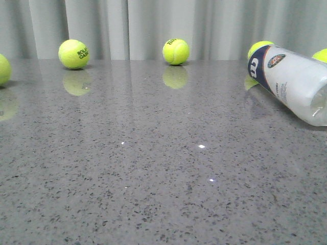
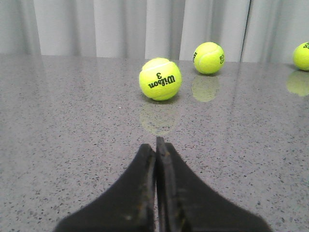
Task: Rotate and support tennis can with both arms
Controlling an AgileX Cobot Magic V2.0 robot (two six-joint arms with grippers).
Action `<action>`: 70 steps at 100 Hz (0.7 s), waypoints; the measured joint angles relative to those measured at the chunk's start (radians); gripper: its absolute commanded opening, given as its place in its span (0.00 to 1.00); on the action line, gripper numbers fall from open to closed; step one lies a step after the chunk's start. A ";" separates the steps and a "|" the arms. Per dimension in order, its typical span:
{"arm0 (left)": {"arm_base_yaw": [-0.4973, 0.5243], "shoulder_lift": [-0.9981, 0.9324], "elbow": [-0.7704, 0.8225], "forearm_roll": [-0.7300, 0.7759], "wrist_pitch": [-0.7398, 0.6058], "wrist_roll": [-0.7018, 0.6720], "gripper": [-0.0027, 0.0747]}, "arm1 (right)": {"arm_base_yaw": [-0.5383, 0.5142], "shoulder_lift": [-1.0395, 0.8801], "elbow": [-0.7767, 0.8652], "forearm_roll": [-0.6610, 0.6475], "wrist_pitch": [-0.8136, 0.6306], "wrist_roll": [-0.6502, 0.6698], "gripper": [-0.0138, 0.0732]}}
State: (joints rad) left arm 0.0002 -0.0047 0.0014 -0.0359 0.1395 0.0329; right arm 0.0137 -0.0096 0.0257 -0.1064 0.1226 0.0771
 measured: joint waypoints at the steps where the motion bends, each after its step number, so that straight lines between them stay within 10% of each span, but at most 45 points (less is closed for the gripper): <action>1: 0.000 0.000 0.000 0.000 0.000 0.000 0.01 | 0.000 0.000 0.000 0.000 0.000 0.000 0.09; 70: 0.000 0.000 0.000 0.000 0.000 0.000 0.01 | 0.000 0.000 0.000 -0.007 -0.010 0.000 0.09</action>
State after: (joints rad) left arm 0.0002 -0.0047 0.0014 -0.0359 0.1395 0.0329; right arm 0.0137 -0.0096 0.0257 -0.1137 0.1130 0.0771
